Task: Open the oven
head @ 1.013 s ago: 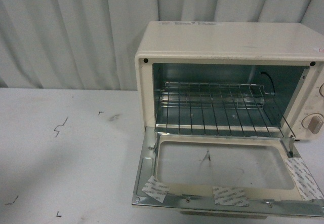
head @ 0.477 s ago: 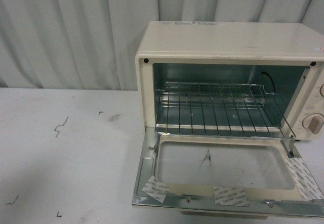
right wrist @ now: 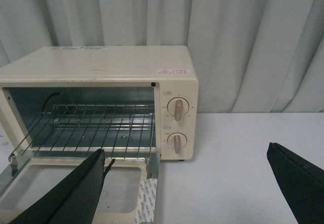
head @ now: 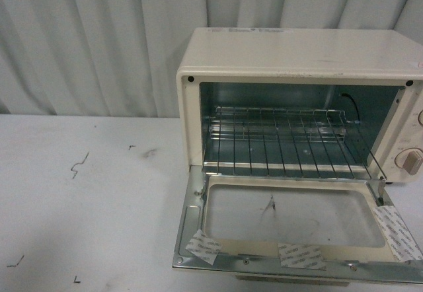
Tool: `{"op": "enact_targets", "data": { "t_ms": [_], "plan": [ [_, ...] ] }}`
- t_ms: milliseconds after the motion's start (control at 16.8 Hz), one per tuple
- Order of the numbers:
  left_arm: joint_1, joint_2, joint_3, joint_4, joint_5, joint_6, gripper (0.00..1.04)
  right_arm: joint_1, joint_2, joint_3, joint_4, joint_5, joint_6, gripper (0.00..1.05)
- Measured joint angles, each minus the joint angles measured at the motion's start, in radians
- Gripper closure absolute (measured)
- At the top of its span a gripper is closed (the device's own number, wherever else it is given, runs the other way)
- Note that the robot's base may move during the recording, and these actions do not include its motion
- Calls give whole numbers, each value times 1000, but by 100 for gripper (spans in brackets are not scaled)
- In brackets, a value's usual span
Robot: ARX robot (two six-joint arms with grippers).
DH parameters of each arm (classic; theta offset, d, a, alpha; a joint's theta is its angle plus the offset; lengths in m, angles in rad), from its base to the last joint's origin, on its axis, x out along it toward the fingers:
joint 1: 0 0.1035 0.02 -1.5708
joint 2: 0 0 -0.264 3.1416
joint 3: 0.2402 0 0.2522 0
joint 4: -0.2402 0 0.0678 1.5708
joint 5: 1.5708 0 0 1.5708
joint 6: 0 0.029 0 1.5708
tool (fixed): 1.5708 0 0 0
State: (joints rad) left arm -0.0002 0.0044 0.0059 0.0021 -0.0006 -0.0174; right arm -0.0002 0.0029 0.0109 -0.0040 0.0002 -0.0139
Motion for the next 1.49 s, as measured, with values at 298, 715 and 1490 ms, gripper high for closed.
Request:
{"op": "enact_targets", "data": {
  "t_ms": [298,715,1490],
  "plan": [
    [0,2,0,-5,0,0,103,0,0,0,0,0,0,6],
    [0,2,0,-5,0,0,64,0,0,0,0,0,0,6],
    [0,2,0,-5,0,0,7,0,0,0,0,0,0,6]
  ]
}}
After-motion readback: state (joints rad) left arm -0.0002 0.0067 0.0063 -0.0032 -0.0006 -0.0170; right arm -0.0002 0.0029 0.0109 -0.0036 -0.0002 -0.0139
